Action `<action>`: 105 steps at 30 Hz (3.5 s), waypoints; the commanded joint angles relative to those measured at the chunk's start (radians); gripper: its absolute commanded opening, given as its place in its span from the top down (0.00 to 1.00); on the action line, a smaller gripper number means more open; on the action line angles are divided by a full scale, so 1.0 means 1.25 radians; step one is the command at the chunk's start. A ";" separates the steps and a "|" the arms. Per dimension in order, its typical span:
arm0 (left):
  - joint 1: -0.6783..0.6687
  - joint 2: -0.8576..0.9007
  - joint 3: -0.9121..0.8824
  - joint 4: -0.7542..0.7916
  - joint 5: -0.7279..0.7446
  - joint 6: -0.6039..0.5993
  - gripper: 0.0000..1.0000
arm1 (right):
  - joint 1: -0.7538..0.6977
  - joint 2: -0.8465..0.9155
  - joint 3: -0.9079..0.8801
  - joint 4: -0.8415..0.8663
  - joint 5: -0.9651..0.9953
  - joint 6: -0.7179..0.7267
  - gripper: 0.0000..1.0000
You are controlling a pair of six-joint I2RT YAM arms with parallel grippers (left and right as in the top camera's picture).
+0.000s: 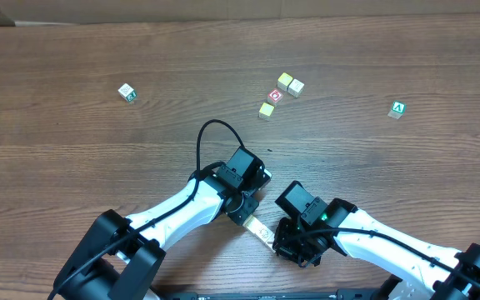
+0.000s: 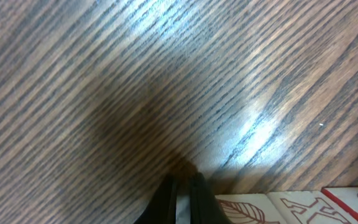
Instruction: Flip 4 blocks
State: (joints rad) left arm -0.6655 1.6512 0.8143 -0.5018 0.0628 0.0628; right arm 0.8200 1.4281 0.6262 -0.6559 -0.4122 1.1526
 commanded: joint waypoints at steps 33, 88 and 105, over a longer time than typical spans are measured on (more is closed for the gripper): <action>0.070 0.050 -0.036 -0.017 -0.100 -0.020 0.96 | 0.005 -0.001 0.002 0.007 0.000 0.024 0.96; 0.036 0.050 -0.036 -0.082 0.087 -0.008 0.96 | 0.005 -0.001 0.002 0.030 -0.004 0.042 0.96; 0.007 0.050 -0.036 -0.070 0.051 -0.014 0.96 | 0.030 -0.001 0.002 0.047 -0.006 0.061 0.96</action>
State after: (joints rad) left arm -0.6353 1.6505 0.8219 -0.6010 0.1146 0.0338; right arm 0.8417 1.4281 0.6262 -0.6296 -0.4213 1.2057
